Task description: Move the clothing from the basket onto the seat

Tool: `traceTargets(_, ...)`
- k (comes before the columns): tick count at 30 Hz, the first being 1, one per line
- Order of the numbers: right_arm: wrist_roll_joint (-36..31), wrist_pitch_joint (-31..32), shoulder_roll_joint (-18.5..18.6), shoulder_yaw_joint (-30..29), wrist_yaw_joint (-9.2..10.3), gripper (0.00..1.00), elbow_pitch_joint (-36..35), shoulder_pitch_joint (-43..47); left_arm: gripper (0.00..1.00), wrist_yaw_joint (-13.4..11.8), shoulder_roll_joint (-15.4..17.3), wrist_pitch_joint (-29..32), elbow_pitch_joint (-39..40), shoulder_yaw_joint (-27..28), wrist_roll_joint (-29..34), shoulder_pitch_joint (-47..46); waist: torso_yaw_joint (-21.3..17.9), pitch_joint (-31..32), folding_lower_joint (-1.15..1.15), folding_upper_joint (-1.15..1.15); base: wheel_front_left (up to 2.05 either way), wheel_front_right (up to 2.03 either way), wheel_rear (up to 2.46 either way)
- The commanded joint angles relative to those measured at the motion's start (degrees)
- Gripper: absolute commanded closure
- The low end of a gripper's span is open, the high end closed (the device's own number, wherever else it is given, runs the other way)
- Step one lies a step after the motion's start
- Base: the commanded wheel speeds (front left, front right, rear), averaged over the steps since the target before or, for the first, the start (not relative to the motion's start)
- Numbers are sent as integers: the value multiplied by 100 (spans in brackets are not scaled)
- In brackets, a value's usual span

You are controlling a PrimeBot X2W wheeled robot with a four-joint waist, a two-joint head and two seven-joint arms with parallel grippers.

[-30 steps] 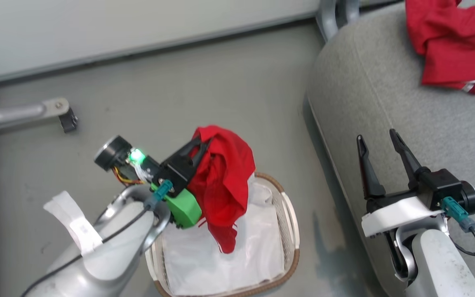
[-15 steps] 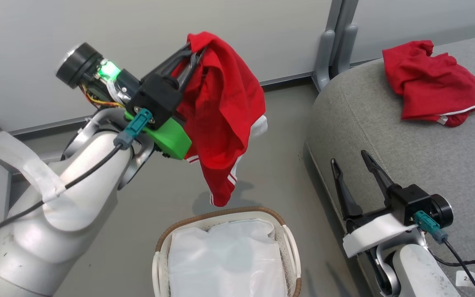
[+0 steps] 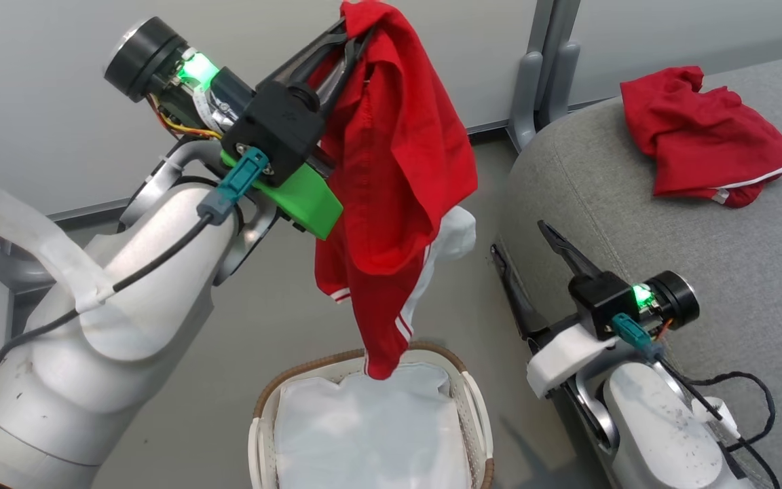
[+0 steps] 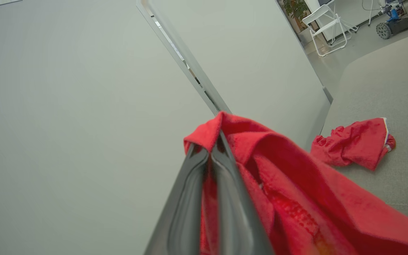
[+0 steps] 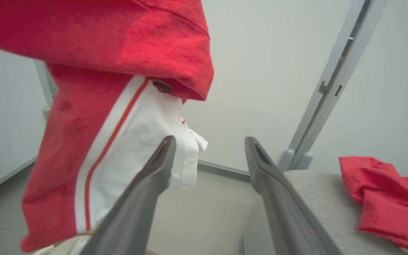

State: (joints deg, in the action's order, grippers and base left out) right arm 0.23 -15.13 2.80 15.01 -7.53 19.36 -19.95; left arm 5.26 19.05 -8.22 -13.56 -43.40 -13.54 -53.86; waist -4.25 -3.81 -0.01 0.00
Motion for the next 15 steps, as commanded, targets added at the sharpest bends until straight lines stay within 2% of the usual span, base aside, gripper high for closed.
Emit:
traceTargets(1, -154, -2, 20, 1, 8, 0, 112, -137, 100, 12, -28, -35, 64, -38, 0, -75, 28, 15, 1, 0, 0, 0, 0)
traceTargets(9, -484, -2, 21, 28, 8, 0, 909, -787, 100, 50, -123, 25, 494, -281, -28, 4, 186, 48, 1, 0, 0, 0, 0)
traceTargets(15, -508, -2, 29, 7, 8, 0, 835, -1229, 100, 64, -87, 81, 713, -438, -52, 157, 257, 38, 1, 0, 0, 0, 0)
